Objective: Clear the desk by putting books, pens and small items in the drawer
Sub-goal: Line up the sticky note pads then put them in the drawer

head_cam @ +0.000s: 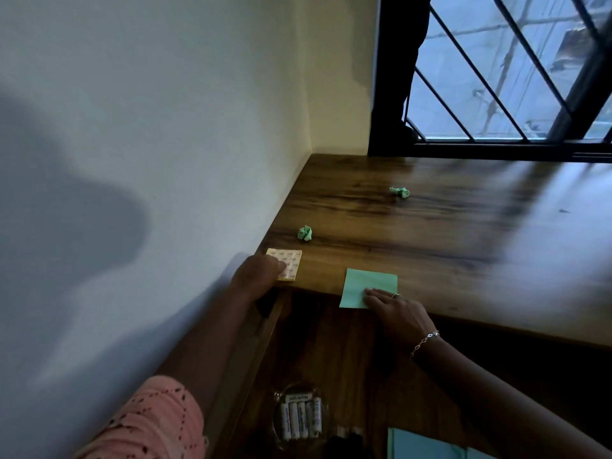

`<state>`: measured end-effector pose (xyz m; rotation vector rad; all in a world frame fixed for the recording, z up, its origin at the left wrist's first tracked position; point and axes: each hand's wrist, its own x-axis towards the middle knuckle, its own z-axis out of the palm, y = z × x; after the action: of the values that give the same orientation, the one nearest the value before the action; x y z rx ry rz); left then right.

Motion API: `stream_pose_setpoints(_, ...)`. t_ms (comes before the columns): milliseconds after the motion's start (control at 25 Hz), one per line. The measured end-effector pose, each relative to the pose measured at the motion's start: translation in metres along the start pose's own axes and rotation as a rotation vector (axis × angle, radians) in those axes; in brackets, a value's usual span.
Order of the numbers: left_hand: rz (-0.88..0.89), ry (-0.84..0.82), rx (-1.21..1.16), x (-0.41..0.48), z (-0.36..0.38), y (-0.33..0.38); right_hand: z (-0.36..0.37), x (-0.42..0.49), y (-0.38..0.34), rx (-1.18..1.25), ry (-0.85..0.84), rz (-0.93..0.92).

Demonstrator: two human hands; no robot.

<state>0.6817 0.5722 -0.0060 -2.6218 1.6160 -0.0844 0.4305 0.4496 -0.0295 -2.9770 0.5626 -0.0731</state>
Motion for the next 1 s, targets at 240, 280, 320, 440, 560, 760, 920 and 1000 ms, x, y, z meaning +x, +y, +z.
stream_pose_setpoints(240,0.069,-0.014,0.049,0.000,-0.002,0.005,-0.012,-0.012,0.005,0.025,-0.002,0.052)
stream_pose_setpoints(280,0.075,0.006,0.060,-0.001,0.000,0.005,-0.011,-0.013,0.005,0.027,0.004,0.055)
stream_pose_setpoints(320,0.077,0.026,0.081,-0.003,0.003,0.005,-0.010,-0.013,0.005,0.037,0.021,0.060)
stream_pose_setpoints(440,0.100,0.021,0.212,-0.007,0.007,0.010,-0.008,-0.013,0.005,0.067,0.049,0.076)
stream_pose_setpoints(560,0.148,0.005,0.297,-0.002,0.007,0.012,-0.009,-0.011,0.005,0.053,0.047,0.077)
stream_pose_setpoints(760,0.015,0.056,0.195,0.001,0.000,0.019,-0.007,-0.013,0.006,0.068,0.076,0.083)
stream_pose_setpoints(920,0.018,0.160,0.136,-0.023,-0.007,0.046,-0.004,-0.014,0.008,0.054,0.087,0.100)
stream_pose_setpoints(1000,0.085,0.234,0.172,-0.041,-0.015,0.069,-0.004,-0.023,0.012,0.099,0.143,0.095)
